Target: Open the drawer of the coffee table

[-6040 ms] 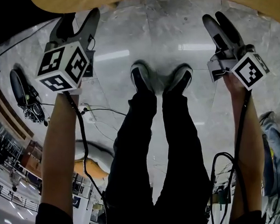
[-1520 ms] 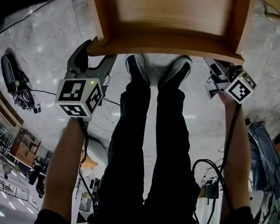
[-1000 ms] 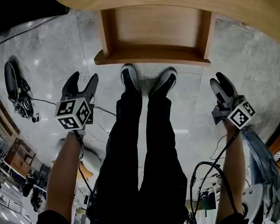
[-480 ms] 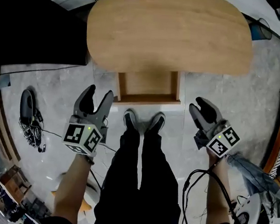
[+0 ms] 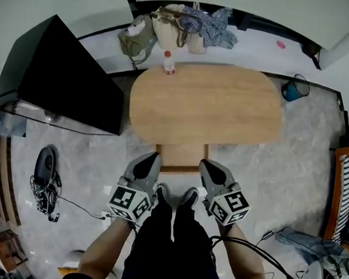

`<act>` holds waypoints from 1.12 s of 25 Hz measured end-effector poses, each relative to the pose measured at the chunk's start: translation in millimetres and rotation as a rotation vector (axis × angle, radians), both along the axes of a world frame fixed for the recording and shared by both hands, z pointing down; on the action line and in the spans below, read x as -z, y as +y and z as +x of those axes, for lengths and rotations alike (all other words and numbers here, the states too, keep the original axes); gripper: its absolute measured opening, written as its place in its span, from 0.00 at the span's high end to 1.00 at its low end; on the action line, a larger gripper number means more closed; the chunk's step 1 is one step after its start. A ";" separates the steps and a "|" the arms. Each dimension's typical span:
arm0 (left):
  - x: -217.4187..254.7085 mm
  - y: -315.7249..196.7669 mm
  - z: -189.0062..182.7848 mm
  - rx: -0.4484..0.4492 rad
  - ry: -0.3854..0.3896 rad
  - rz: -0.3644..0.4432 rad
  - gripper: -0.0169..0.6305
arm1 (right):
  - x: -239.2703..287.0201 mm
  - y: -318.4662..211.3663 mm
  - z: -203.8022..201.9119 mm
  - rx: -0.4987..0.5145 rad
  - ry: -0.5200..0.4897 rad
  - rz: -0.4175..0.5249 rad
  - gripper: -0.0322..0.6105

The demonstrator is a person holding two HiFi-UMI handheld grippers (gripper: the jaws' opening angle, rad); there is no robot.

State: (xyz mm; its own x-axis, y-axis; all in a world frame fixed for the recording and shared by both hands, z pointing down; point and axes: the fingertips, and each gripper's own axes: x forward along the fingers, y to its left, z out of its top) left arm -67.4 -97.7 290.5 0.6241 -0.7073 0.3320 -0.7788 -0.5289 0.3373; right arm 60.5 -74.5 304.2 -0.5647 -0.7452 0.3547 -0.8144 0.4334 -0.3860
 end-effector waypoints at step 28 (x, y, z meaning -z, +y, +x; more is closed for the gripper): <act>310.8 -22.4 -30.6 -0.008 0.085 0.570 0.97 | 318.5 -29.3 -48.0 -0.096 0.162 0.646 0.95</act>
